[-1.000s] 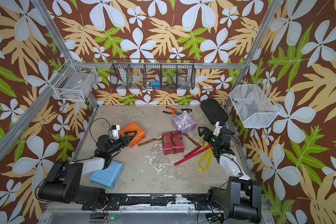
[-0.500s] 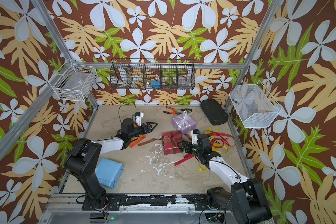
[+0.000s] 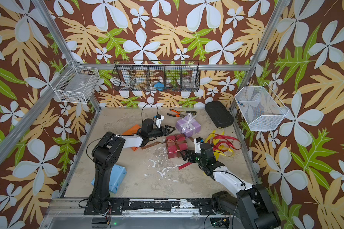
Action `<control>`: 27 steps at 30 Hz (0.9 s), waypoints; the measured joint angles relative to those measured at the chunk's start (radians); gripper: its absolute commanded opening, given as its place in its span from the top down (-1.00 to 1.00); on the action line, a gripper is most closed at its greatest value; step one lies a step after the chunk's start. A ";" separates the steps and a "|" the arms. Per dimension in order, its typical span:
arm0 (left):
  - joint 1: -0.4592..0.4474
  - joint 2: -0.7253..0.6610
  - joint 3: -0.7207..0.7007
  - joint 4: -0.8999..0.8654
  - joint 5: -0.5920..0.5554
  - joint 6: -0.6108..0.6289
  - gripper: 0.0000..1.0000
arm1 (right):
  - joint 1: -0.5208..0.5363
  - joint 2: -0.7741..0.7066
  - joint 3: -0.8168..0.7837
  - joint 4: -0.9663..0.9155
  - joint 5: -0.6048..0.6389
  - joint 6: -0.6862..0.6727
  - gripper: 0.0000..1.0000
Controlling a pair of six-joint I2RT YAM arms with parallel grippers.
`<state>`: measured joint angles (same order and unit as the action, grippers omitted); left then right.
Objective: Untie the ribbon bows on the gift boxes
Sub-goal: Move the gift box to the center of the board.
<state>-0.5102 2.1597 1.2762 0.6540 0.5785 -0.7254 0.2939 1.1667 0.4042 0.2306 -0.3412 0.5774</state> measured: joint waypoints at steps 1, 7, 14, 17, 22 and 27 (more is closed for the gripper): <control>-0.002 0.006 0.005 -0.002 0.005 0.000 -0.62 | -0.001 0.013 0.011 0.013 0.019 -0.010 -0.94; -0.002 0.005 -0.027 -0.009 0.042 -0.003 -0.59 | -0.002 0.140 0.071 0.140 -0.033 -0.046 -0.74; 0.010 -0.078 -0.208 0.071 0.074 -0.043 -0.56 | 0.009 0.206 0.058 0.289 -0.224 0.001 -0.64; 0.029 -0.121 -0.299 0.124 0.082 -0.086 -0.56 | 0.024 0.212 0.040 0.328 -0.273 0.030 -0.63; 0.051 -0.205 -0.399 0.141 0.082 -0.092 -0.58 | 0.033 0.178 0.049 0.261 -0.259 0.031 -0.65; 0.069 -0.320 -0.432 0.034 0.028 -0.025 -0.59 | 0.033 0.074 0.112 0.066 -0.147 -0.049 -0.52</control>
<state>-0.4408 1.8400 0.8444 0.6880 0.6067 -0.7506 0.3267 1.2407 0.5163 0.2962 -0.4881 0.5285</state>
